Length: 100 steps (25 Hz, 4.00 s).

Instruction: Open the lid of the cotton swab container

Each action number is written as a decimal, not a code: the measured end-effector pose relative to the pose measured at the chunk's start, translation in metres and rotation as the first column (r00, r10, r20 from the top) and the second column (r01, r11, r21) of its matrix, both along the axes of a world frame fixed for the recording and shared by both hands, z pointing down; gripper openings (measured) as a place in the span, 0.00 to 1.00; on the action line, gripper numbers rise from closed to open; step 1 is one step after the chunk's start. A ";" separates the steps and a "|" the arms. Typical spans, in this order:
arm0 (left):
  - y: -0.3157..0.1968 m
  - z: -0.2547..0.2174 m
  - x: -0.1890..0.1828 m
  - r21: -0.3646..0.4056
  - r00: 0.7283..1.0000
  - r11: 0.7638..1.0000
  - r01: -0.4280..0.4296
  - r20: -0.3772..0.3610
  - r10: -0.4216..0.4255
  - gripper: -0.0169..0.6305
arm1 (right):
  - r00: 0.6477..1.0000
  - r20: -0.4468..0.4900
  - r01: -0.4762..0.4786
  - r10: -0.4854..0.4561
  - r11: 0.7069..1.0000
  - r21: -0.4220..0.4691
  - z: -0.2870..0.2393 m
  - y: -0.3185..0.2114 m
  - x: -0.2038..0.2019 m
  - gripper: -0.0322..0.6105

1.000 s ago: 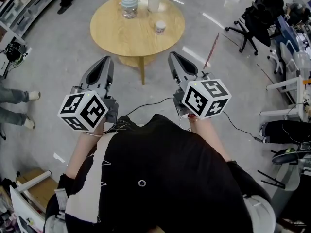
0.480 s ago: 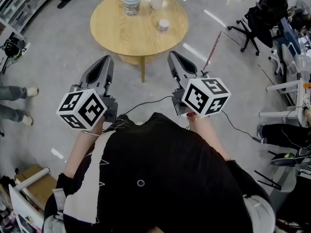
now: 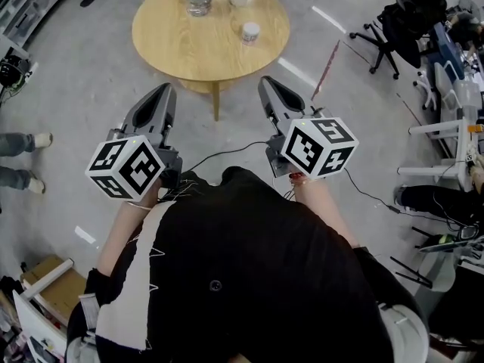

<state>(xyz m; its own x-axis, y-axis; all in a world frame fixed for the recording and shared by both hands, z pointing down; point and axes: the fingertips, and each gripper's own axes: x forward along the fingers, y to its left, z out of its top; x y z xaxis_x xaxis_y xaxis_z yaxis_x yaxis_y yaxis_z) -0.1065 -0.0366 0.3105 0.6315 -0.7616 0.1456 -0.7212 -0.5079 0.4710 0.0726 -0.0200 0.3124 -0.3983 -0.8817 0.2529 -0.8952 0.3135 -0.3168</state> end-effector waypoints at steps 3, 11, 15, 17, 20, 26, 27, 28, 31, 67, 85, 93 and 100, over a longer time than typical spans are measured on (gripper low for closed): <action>-0.005 0.002 0.010 -0.010 1.000 1.000 0.002 -0.004 -0.002 0.04 | 1.000 0.003 -0.018 0.018 1.000 -0.007 0.001 -0.004 0.015 0.06; -0.033 -0.001 0.029 -0.009 1.000 1.000 0.015 0.003 -0.015 0.04 | 1.000 0.004 0.006 -0.006 1.000 -0.016 0.003 -0.033 0.032 0.06; -0.055 0.000 0.035 -0.018 0.999 0.999 0.041 0.006 -0.041 0.04 | 1.000 0.010 0.020 -0.020 1.000 -0.009 0.001 -0.059 0.042 0.06; -0.066 0.002 0.040 -0.022 0.998 0.998 0.055 0.007 -0.054 0.04 | 0.999 0.016 0.031 -0.030 1.000 -0.008 0.002 -0.071 0.048 0.06; -0.083 0.004 0.053 -0.026 0.998 0.998 0.065 0.014 -0.065 0.04 | 0.999 0.028 0.040 -0.040 0.999 -0.008 0.004 -0.091 0.062 0.06; -0.121 0.001 0.080 -0.021 0.995 0.995 0.095 0.016 -0.095 0.04 | 0.997 0.025 0.067 -0.066 0.998 -0.009 0.004 -0.134 0.092 0.06; -0.127 0.001 0.085 -0.020 0.995 0.995 0.100 0.015 -0.100 0.04 | 0.997 0.026 0.069 -0.069 0.998 -0.008 0.004 -0.141 0.097 0.06; -0.132 0.001 0.089 -0.018 0.994 0.994 0.106 0.015 -0.106 0.04 | 0.997 0.027 0.073 -0.072 0.997 -0.007 0.004 -0.146 0.101 0.06; -0.146 0.003 0.098 -0.013 0.992 0.992 0.124 0.015 -0.123 0.04 | 0.996 0.029 0.089 -0.089 0.996 -0.008 0.008 -0.164 0.113 0.06; -0.219 0.210 0.225 -0.250 0.867 0.936 -0.249 0.373 0.330 0.53 | 0.992 0.025 -0.118 0.120 0.989 -0.090 0.042 -0.186 0.255 0.06; -0.244 0.227 0.248 -0.191 0.775 0.937 -0.292 0.527 0.349 0.51 | 0.964 -0.006 -0.265 0.265 0.960 -0.087 0.034 -0.143 0.298 0.06; -0.245 0.227 0.253 -0.189 0.796 0.945 -0.267 0.510 0.326 0.45 | 0.959 -0.009 -0.282 0.282 0.954 -0.101 0.037 -0.135 0.306 0.06; -0.237 0.225 0.254 -0.183 0.804 0.940 -0.289 0.487 0.342 0.44 | 0.965 -0.015 -0.262 0.262 0.959 -0.105 0.038 -0.136 0.301 0.06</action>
